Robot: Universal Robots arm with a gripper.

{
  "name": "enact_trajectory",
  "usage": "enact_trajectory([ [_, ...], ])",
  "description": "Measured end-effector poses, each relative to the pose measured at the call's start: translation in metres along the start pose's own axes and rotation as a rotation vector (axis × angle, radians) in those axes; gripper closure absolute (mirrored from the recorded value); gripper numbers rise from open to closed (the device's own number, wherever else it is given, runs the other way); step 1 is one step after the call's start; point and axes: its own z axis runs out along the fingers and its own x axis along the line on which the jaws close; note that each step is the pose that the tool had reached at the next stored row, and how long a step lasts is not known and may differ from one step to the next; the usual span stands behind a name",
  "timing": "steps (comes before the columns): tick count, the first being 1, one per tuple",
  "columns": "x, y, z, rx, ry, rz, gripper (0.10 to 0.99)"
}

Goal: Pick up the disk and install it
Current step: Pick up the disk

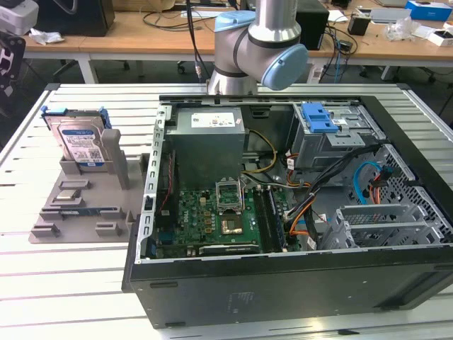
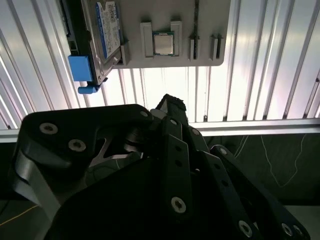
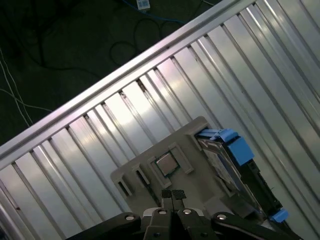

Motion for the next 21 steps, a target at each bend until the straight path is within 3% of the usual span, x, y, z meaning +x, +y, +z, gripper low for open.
enact_trajectory([
  [11, 0.0, 0.0, 0.0, -0.001, 0.0028, -0.069, 0.98],
  [21, 0.0, 0.0, 0.0, -0.004, 0.0076, -0.188, 0.98],
])
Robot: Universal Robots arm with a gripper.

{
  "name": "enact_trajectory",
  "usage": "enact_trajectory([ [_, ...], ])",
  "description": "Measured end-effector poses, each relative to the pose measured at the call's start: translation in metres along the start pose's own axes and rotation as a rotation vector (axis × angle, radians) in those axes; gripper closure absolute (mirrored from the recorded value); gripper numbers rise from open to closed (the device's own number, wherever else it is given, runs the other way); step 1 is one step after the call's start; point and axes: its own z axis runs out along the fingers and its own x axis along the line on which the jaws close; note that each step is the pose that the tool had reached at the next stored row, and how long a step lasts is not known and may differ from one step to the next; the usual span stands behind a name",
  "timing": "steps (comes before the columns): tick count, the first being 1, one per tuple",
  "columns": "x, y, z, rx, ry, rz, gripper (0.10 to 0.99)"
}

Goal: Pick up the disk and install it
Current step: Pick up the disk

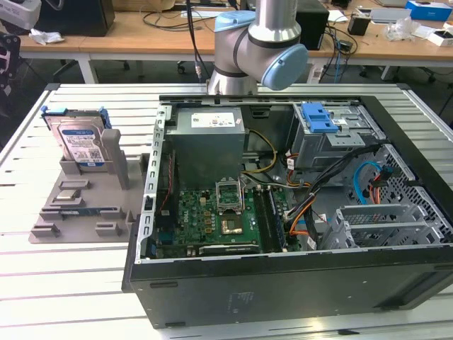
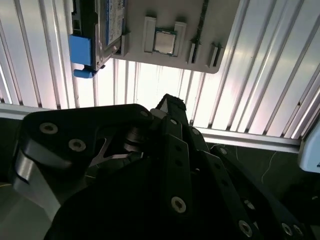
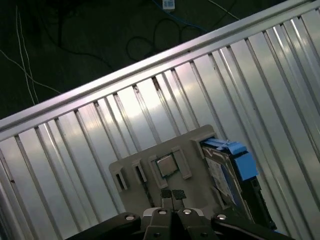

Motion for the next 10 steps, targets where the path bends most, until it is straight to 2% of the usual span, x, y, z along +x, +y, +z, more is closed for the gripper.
enact_trajectory([
  [10, 0.0, 0.0, 0.0, -0.002, 0.0046, -0.114, 0.98],
])
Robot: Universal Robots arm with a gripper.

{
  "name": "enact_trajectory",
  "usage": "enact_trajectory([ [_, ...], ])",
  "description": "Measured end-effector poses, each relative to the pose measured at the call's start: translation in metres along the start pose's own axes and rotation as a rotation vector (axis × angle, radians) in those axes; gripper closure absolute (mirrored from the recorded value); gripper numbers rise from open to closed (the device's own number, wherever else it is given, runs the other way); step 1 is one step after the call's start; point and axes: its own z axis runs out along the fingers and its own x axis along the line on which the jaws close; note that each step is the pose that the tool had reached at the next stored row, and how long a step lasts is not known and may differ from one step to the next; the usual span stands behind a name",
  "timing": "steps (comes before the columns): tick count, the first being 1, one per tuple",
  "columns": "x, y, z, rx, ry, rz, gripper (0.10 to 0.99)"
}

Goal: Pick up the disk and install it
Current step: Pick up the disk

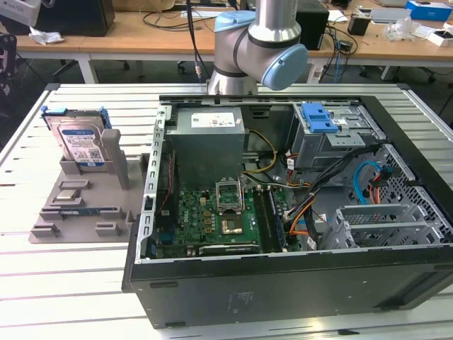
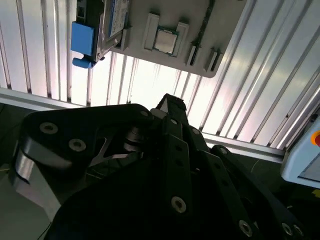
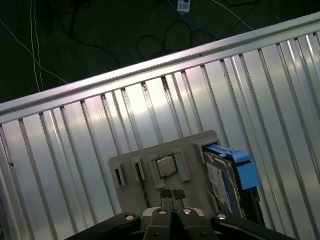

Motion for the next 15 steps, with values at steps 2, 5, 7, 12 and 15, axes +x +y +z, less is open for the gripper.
enact_trajectory([
  [2, 0.0, 0.0, 0.0, 0.0, 0.0007, -0.018, 0.98],
  [5, 0.0, 0.0, 0.0, -0.001, 0.0018, -0.046, 0.98],
  [7, 0.0, 0.0, 0.0, -0.001, 0.0029, -0.073, 0.98],
  [12, 0.0, 0.0, 0.0, -0.002, 0.0036, -0.088, 0.98],
  [15, 0.0, 0.0, 0.0, -0.002, 0.0036, -0.089, 0.98],
])
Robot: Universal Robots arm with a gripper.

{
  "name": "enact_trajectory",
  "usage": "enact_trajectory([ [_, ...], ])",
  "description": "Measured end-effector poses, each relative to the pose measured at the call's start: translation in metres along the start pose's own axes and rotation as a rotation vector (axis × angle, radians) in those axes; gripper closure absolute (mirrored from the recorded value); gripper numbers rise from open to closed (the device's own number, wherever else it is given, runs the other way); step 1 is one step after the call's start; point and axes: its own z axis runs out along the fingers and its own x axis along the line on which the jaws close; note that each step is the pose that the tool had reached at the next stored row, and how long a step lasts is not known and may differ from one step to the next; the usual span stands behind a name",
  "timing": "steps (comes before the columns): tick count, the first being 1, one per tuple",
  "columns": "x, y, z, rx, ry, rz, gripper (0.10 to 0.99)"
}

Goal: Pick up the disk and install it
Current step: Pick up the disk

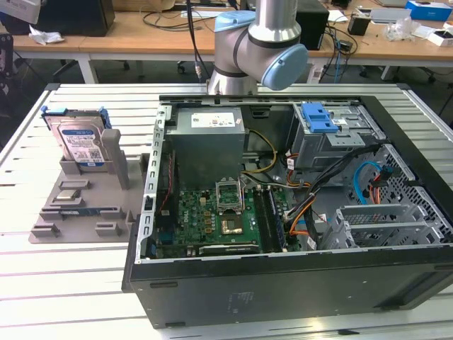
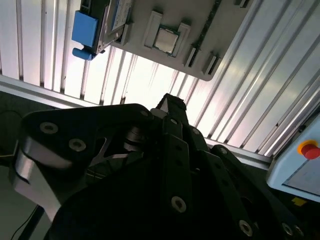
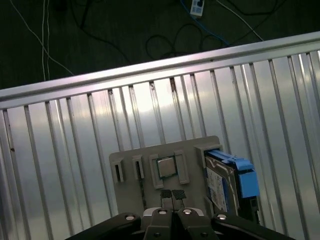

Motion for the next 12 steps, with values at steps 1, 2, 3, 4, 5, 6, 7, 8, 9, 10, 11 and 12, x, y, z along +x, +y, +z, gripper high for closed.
enact_trajectory([
  [1, 0.0, 0.0, 0.0, 0.0, 0.0, 0.0, 0.973],
  [2, 0.0, 0.0, 0.0, 0.0, 0.0, 0.0, 0.918],
  [3, 0.0, 0.0, 0.0, 0.0, 0.0001, 0.0, 0.851],
  [4, 0.0, 0.0, 0.0, 0.0, 0.0, -0.001, 0.792],
  [5, 0.0, 0.0, 0.0, 0.0, 0.0, -0.001, 0.729],
  [6, 0.0, 0.0, 0.0, 0.0, 0.0001, -0.001, 0.671],
  [7, 0.0, 0.0, 0.0, 0.0, 0.0001, -0.001, 0.608],
  [8, 0.0, 0.0, 0.0, 0.0, 0.0001, -0.001, 0.608],
  [9, 0.0, 0.0, 0.0, 0.0, 0.0001, -0.002, 0.545],
  [10, 0.0, 0.0, 0.0, 0.0, 0.0001, -0.002, 0.545],
  [11, 0.0, 0.0, 0.0, 0.0, 0.0001, -0.002, 0.545],
  [12, -0.0002, -0.0001, 0.0, 0.0, 0.0001, -0.002, 0.545],
])
